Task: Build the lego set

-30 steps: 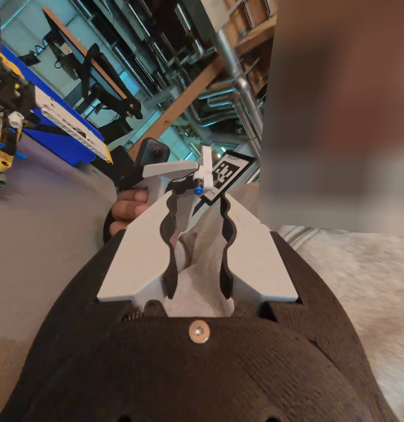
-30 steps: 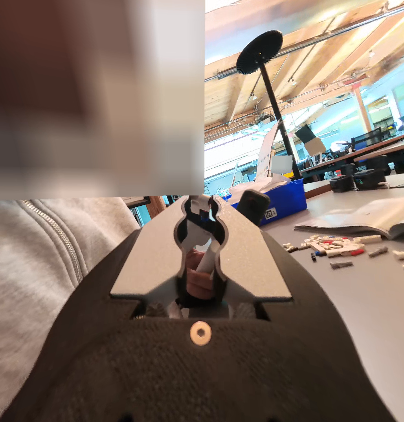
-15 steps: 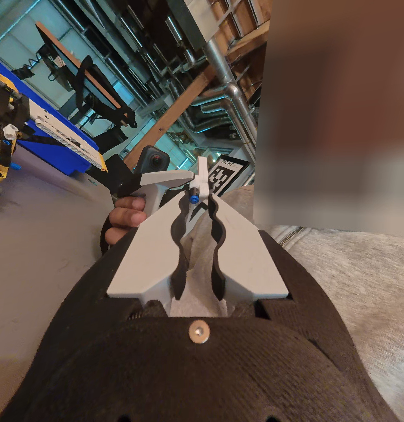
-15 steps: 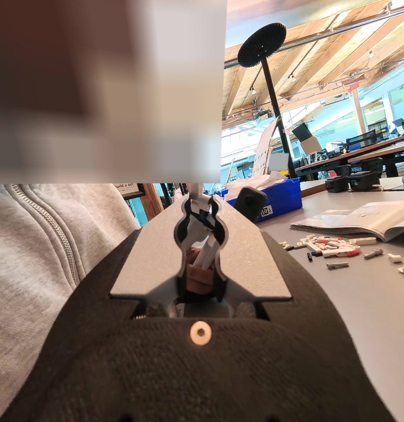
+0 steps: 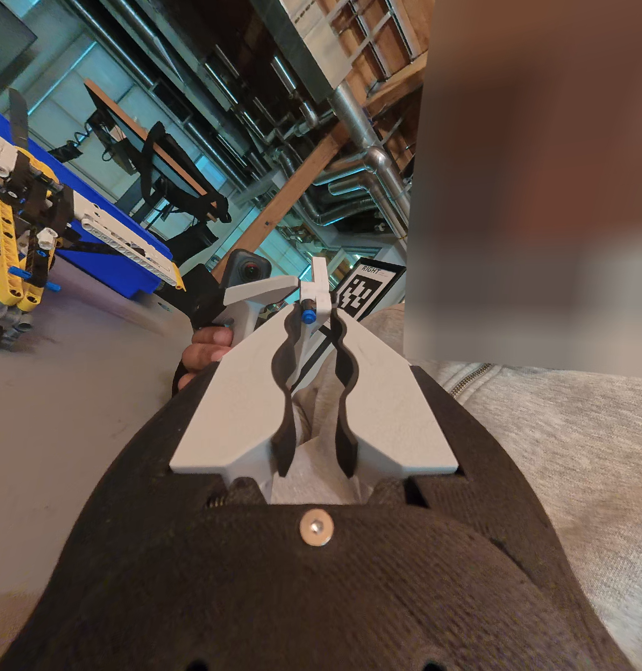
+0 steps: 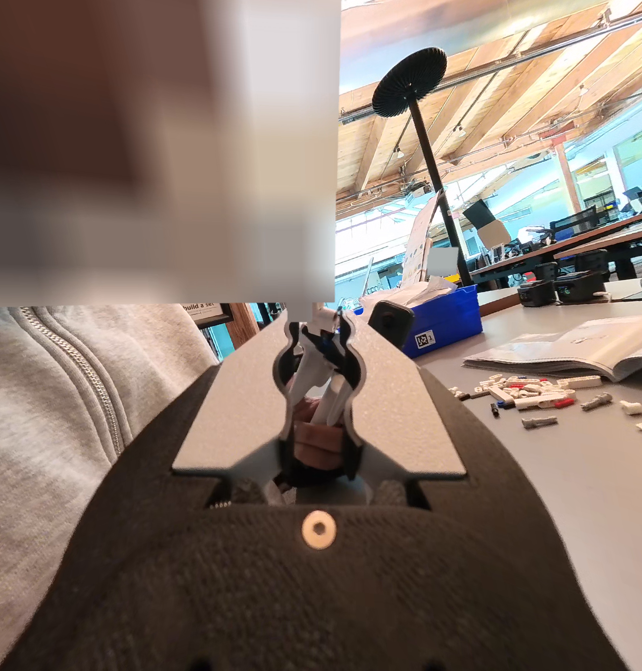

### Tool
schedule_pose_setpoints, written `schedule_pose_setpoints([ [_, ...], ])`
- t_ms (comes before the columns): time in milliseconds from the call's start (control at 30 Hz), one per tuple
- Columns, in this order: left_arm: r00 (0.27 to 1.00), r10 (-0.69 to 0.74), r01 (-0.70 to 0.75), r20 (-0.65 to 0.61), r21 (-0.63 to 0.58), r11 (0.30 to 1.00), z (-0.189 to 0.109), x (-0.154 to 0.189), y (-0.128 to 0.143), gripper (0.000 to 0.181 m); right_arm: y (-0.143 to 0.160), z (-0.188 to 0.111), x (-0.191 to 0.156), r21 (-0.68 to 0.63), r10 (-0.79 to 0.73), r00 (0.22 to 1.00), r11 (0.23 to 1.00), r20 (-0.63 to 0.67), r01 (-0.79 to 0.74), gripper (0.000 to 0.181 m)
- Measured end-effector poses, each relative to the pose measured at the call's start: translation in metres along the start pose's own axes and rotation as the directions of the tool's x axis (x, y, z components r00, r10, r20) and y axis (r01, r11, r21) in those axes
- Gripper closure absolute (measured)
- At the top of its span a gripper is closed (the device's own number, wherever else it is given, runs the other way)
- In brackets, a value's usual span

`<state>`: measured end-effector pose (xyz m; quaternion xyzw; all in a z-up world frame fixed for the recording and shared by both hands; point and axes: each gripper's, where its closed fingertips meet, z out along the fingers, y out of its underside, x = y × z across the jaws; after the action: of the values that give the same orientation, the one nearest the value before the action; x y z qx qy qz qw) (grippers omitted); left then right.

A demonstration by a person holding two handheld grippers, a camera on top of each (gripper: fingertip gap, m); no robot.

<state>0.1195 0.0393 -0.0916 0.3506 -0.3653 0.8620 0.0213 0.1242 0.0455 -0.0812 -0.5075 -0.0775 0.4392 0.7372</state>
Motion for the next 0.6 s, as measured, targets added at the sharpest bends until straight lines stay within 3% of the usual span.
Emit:
schedule_pose_setpoints([
  [600,0.995,-0.072,0.074,-0.07,0.022,0.997,-0.0014,0.0045,-0.0031,0.167,0.0011,0.0009,-0.004,-0.009,-0.024,1.0,1.0,0.011,0.024,0.154],
])
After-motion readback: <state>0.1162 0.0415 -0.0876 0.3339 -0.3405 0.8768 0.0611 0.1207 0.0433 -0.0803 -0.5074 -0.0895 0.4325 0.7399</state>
